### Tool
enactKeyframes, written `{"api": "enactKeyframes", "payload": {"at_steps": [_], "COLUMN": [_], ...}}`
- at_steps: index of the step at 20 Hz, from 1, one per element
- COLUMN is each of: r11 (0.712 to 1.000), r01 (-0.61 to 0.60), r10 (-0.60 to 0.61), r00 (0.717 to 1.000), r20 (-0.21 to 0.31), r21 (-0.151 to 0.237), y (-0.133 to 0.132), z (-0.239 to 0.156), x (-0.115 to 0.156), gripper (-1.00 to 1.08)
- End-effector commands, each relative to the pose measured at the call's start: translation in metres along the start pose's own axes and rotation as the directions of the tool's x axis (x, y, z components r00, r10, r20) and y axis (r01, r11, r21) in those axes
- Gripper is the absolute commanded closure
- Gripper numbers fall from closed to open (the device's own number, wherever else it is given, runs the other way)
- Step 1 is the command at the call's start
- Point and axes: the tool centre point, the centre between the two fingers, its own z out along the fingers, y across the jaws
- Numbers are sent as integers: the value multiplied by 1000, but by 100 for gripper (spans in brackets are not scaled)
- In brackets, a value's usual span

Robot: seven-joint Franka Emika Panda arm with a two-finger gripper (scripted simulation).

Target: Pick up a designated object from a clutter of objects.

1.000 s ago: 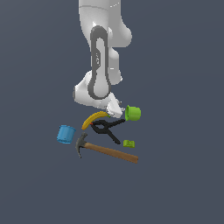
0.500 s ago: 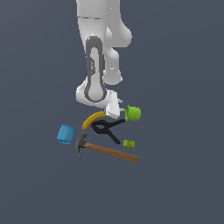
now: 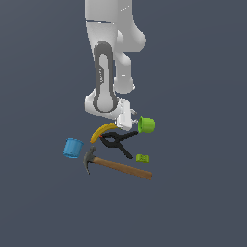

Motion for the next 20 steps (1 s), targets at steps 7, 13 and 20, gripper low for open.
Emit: {"api": "enactKeyframes", "payload": {"at_steps": [7,13,20], "r11": [1000,1000,1000], "r01": [-4,-5,-5], "r10": [4,5,5], "r00": [1000,1000,1000], "r20": [1,1,1], "r21": [1,2,2], "y": [1,2,2], "z": [23,26,26], "x": [0,0,0], "gripper": [-20,108,108]}}
